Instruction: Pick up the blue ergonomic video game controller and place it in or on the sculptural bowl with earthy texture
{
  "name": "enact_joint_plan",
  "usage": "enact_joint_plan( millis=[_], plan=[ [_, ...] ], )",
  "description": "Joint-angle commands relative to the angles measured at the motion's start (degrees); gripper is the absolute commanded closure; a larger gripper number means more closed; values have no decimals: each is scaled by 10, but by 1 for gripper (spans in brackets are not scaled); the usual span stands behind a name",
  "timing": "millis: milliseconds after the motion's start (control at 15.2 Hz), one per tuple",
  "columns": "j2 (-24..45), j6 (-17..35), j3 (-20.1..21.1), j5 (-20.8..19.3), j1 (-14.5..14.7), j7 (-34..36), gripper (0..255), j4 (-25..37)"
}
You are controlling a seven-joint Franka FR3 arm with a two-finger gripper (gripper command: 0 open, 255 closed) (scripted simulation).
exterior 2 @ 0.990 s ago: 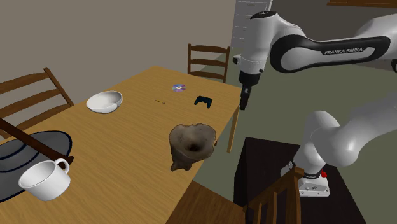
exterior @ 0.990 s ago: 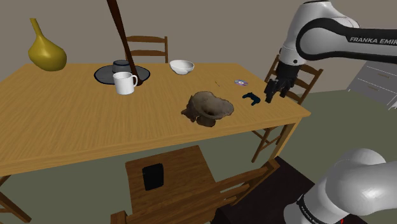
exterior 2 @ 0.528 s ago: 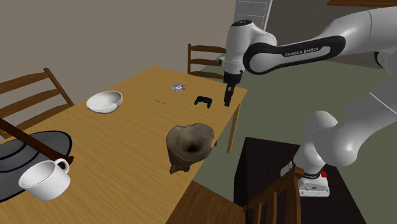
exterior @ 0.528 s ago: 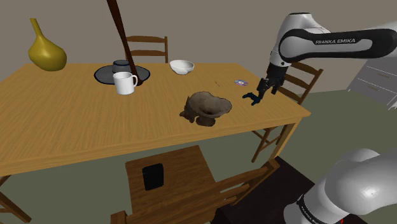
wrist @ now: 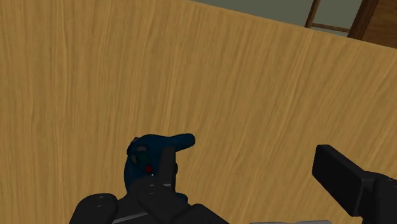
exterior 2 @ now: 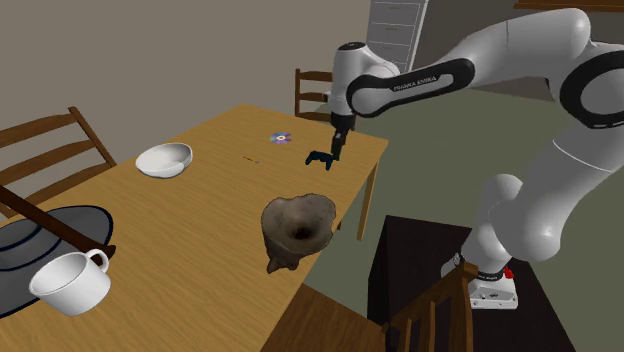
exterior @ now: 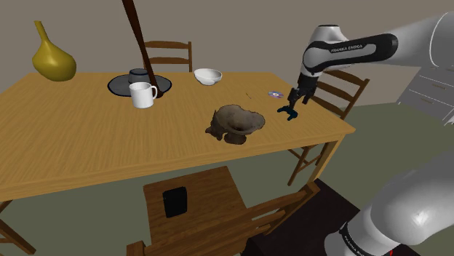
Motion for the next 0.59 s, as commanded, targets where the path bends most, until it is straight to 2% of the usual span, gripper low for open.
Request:
enact_joint_plan(
  millis=[0, 528],
  plan=[
    [42, 19, -13, 12, -4, -23, 0, 27],
    [218, 51, -41, 89, -34, -113, 0, 179]
  ],
)
